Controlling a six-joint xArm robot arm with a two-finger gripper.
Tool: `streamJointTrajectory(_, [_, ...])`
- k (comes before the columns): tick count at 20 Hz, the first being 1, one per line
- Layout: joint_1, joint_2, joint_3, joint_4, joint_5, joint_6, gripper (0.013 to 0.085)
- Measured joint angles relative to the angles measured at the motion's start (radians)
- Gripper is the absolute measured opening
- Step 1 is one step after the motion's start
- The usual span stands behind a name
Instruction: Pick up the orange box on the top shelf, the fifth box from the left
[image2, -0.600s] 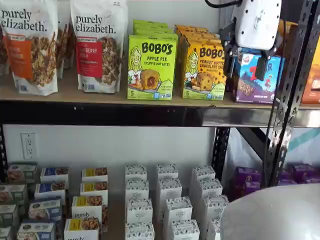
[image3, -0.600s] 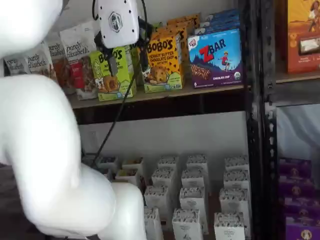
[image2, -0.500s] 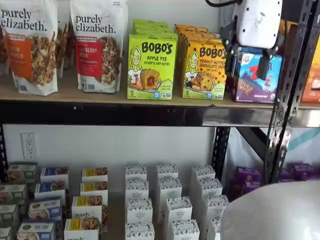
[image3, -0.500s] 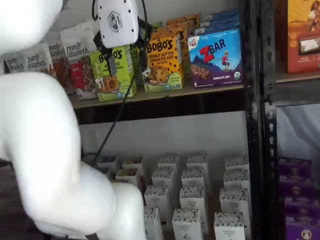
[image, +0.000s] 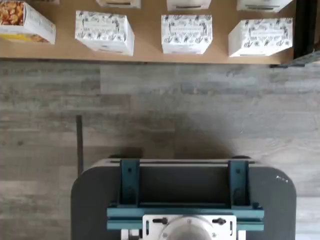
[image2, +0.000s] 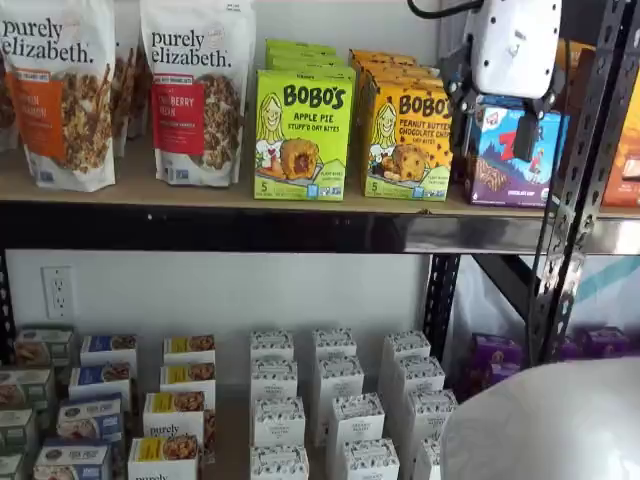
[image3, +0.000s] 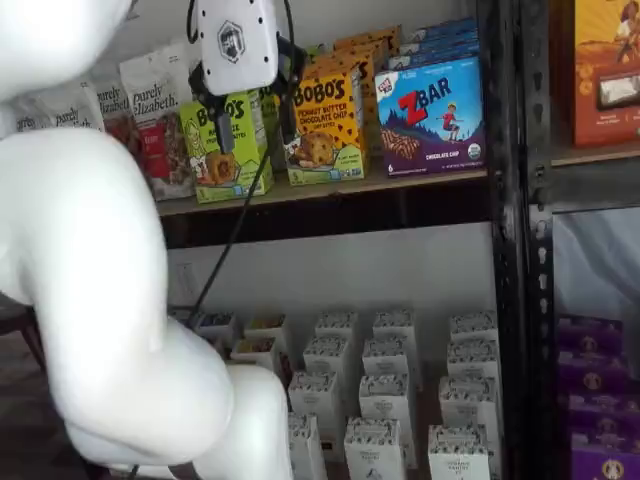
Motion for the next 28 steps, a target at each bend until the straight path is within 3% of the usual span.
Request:
streamJointTrajectory(4, [0.029, 0.004, 0.012, -0.032, -0.046, 0.016, 0.085])
streamJointTrajectory(10, [0.07, -0.009, 0.062, -0.091, -0.232, 0.05, 0.085])
streamJointTrajectory(23, [0.062, 0.065, 0.087, -0.067, -0.554, 0.06, 0.085])
streamJointTrajectory(28, [0.054, 0.101, 0.078, -0.066, -0.601, 0.053, 0.085])
